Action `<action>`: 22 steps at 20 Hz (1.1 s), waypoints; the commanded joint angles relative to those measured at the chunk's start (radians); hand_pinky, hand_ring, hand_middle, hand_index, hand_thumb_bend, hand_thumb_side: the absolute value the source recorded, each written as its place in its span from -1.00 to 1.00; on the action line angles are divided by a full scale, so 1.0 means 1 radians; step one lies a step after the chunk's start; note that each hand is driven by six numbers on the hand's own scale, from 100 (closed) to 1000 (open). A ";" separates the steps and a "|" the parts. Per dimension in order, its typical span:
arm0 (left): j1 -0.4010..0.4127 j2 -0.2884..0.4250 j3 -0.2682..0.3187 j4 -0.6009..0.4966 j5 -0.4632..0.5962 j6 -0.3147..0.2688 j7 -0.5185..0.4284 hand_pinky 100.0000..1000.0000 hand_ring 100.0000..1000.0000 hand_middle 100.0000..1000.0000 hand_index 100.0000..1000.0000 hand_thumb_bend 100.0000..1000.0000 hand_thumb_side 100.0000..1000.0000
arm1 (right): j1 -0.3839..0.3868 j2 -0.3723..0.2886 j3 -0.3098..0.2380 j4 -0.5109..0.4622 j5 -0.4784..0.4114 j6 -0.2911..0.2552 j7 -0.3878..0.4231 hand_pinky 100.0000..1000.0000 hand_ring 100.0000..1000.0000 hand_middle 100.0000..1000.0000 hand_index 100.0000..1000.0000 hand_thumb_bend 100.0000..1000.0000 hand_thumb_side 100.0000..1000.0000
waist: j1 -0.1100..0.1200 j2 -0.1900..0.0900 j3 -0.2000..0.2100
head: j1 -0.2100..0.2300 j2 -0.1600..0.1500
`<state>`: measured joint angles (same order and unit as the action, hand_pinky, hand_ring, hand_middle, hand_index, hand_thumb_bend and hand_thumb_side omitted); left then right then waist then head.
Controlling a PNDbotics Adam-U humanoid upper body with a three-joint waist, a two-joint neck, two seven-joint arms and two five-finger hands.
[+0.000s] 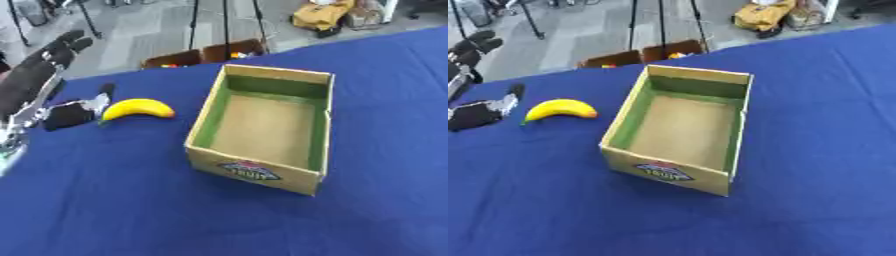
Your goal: Pick up objects on the table and place them in the box.
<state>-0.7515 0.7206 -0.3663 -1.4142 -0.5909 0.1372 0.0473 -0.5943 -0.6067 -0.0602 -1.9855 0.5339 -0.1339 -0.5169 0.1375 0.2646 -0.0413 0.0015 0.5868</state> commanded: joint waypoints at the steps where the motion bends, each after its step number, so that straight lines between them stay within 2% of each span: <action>1: -0.051 -0.009 -0.005 0.070 -0.015 -0.001 -0.051 1.00 1.00 1.00 1.00 -0.37 0.25 | -0.018 -0.019 0.000 -0.014 -0.007 -0.002 0.006 0.34 0.71 0.62 0.82 -1.00 1.00 | -0.002 -0.017 -0.001 | 0.006 -0.012; 3: -0.079 -0.027 -0.008 0.121 -0.029 -0.014 -0.083 1.00 1.00 1.00 1.00 -0.39 0.23 | -0.019 -0.019 0.002 -0.014 -0.008 -0.003 0.008 0.34 0.71 0.62 0.82 -1.00 1.00 | 0.000 -0.017 -0.004 | 0.008 -0.013; 9: -0.144 -0.077 -0.013 0.272 -0.099 -0.073 -0.175 1.00 1.00 1.00 1.00 -0.20 0.20 | -0.023 -0.018 0.006 -0.014 -0.011 -0.005 0.012 0.34 0.71 0.61 0.82 -1.00 1.00 | 0.007 -0.013 -0.013 | 0.015 -0.021; 11: -0.160 -0.085 -0.009 0.320 -0.129 -0.087 -0.207 1.00 1.00 1.00 1.00 -0.25 0.14 | -0.024 -0.018 0.007 -0.014 -0.012 -0.005 0.013 0.34 0.71 0.61 0.82 -1.00 1.00 | 0.009 -0.012 -0.016 | 0.016 -0.024; 12: -0.166 -0.090 -0.002 0.339 -0.145 -0.093 -0.222 1.00 1.00 1.00 1.00 -0.48 0.04 | -0.024 -0.018 0.007 -0.014 -0.012 -0.005 0.013 0.34 0.71 0.61 0.82 -1.00 1.00 | 0.010 -0.011 -0.017 | 0.017 -0.026; 13: -0.172 -0.096 0.007 0.356 -0.161 -0.100 -0.238 1.00 1.00 1.00 1.00 -0.61 -0.01 | -0.024 -0.018 0.006 -0.014 -0.013 -0.005 0.012 0.34 0.71 0.61 0.82 -1.00 1.00 | 0.010 -0.010 -0.018 | 0.017 -0.027; 22: -0.206 -0.130 0.112 0.425 -0.292 -0.155 -0.377 1.00 1.00 1.00 1.00 -0.52 -0.01 | -0.026 -0.021 0.005 -0.014 -0.013 -0.003 0.008 0.35 0.70 0.60 0.82 -1.00 1.00 | 0.014 0.000 -0.024 | 0.021 -0.036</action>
<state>-0.9355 0.5717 -0.2796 -0.9861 -0.8649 -0.0128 -0.3111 -0.6038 -0.6065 -0.0487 -1.9855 0.5251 -0.1365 -0.5068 0.1578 0.2818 -0.0673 0.0176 0.5606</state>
